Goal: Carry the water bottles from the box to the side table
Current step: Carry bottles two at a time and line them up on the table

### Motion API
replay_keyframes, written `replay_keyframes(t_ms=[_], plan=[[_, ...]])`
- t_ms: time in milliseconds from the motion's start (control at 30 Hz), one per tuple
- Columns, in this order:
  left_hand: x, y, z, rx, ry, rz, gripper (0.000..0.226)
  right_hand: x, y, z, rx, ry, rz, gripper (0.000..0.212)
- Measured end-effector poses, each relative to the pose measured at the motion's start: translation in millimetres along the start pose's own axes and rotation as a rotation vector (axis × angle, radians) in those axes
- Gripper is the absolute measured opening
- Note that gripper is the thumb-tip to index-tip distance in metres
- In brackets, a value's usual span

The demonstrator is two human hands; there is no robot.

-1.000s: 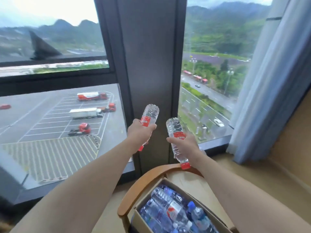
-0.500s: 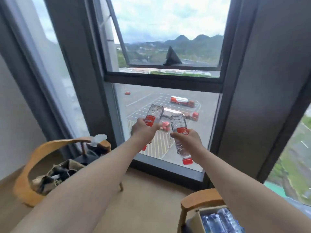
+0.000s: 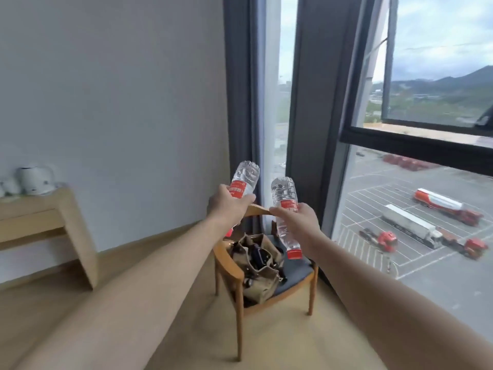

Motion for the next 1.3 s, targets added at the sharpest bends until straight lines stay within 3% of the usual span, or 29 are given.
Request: replay_keyframes(t_ms=[67, 167, 367, 700, 1100, 1300], plan=[[25.7, -17.2, 55.3, -0.068, -0.003, 0.028, 0.061, 12.3, -5.9, -63.7, 0.081, -0.004, 0.028, 0.040], [67.1, -34.9, 134.3, -0.161, 0.011, 0.096, 0.064, 25.9, -9.2, -156.2, 0.197, -0.001, 0.036, 0.048], [151.5, -45.1, 274.0, -0.367, 0.022, 0.219, 0.064, 47.2, 0.1, -327.4, 0.410, -0.007, 0.066, 0.032], [280.0, -86.9, 464.9, -0.693, 0.004, 0.381, 0.061, 75.5, 7.4, -600.4, 0.806, -0.024, 0.063, 0.047], [350.4, -202.5, 642.0, -0.915, 0.040, 0.452, 0.057, 150.6, -41.2, -869.7, 1.021, 0.011, 0.153, 0.034], [410.6, -250.5, 708.8, -0.952, 0.015, 0.535, 0.055, 148.5, -49.9, -979.9, 1.089, 0.089, 0.167, 0.047]])
Point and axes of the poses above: each hand's wrist, its own y-axis away from the middle knuckle, its own z-axis out of the back of the hand, x = y × z, the point moved 6 cm from there along -y, towards the middle knuckle, and after that the axes turned 3 degrees about y, right-handed, at the moved point
